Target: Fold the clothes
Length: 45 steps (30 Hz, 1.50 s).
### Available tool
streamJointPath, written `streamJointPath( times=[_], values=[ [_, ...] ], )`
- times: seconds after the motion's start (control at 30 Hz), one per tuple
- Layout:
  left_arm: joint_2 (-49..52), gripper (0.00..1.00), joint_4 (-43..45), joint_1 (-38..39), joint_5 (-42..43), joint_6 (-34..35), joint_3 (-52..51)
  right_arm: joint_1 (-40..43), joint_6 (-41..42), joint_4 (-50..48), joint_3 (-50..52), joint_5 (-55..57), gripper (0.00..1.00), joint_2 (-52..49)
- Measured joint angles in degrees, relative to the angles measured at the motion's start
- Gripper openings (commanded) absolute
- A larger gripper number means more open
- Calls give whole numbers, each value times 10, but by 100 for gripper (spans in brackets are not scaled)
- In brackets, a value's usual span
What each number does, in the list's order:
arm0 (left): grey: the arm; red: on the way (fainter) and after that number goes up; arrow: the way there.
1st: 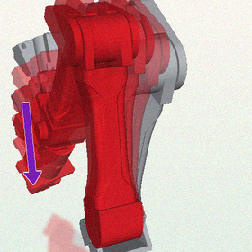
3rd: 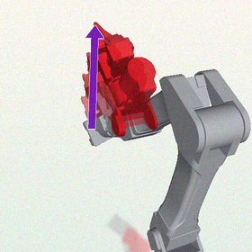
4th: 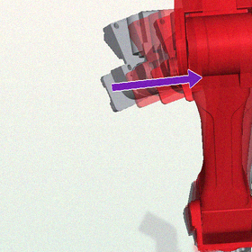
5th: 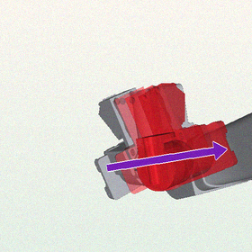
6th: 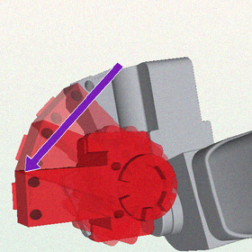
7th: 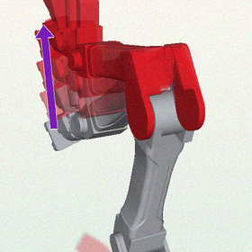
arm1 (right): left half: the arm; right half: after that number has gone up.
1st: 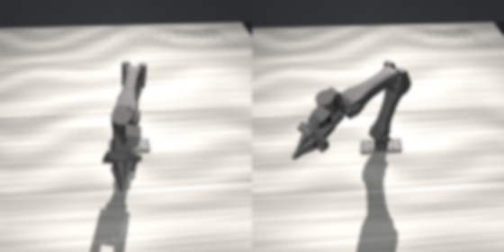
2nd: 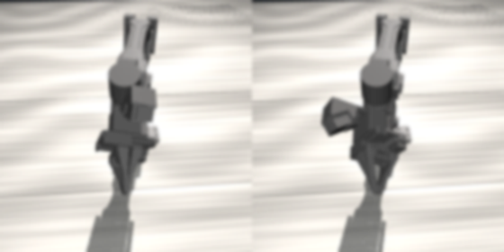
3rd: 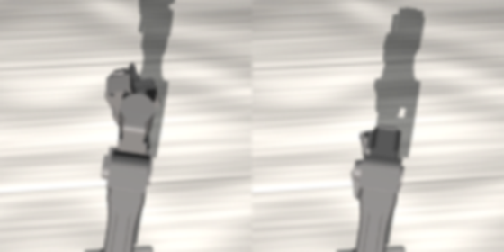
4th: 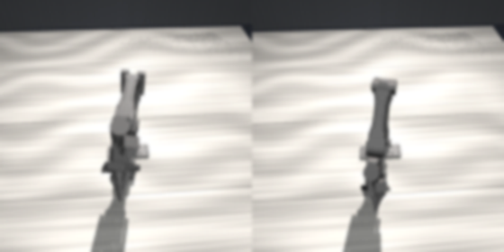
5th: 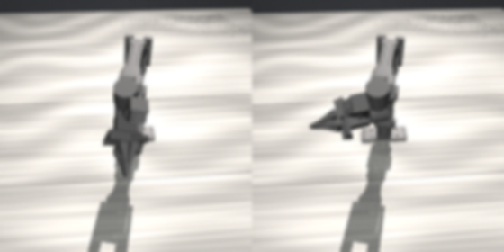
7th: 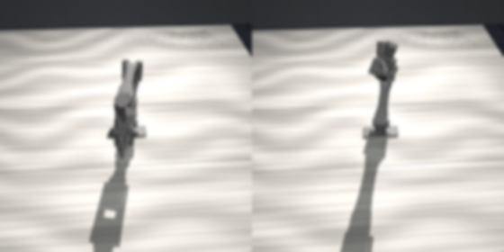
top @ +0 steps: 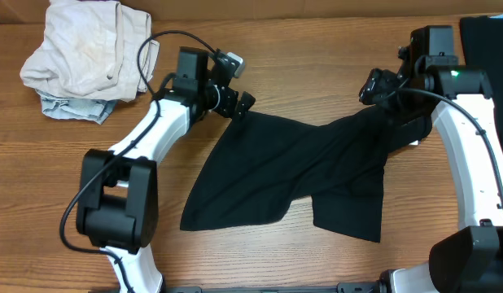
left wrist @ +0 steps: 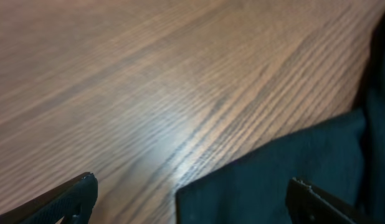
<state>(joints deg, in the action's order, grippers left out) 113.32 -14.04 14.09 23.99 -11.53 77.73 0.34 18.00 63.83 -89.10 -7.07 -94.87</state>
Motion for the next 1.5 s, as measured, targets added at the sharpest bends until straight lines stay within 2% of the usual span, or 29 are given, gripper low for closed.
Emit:
streamJointPath(
  times=[0.17, 0.4, 0.47, 0.53, 0.93, 1.03, 1.07, 1.1, 1.13, 1.17, 1.2, 1.33, 1.5],
  values=[
    [22, 94, -24, 12, 0, -10, 6, 0, -1, -28, 33, 0, 80, 0],
    [37, 81, -57, 13, -27, -24, 7, 0, -1, -45, 51, 0, 77, 0],
    [38, 70, -65, 13, -36, -26, 7, 0, -1, -49, 51, 0, 76, 0],
    [39, 65, -71, 13, -46, -31, 7, 0, -1, -56, 51, 0, 75, 0],
    [60, 66, -70, 32, -73, -37, 7, 0, 0, -71, 51, 5, 75, 0],
    [76, 62, -61, 36, -74, -35, 9, 0, -1, -70, 51, 10, 76, 0],
    [77, 57, -61, 38, -75, -35, 10, 0, -1, -70, 51, 11, 76, 0],
    [78, 47, -59, 38, -77, -33, 10, 0, 0, -71, 51, 12, 75, 0],
    [79, 34, -59, 38, -78, -31, 10, 0, -1, -70, 51, 13, 75, 0],
    [79, 11, -57, 38, -78, -29, 10, 0, -1, -70, 51, 14, 74, 0],
    [80, 4, -55, 38, -78, -24, 10, 0, -1, -70, 51, 14, 73, 0],
    [84, 4, -51, 38, -76, -5, 14, 0, 0, -70, 51, 15, 71, 0],
    [85, 4, -119, 35, -84, 25, 71, 0, -1, -66, 51, 15, 69, 0]
  ],
)
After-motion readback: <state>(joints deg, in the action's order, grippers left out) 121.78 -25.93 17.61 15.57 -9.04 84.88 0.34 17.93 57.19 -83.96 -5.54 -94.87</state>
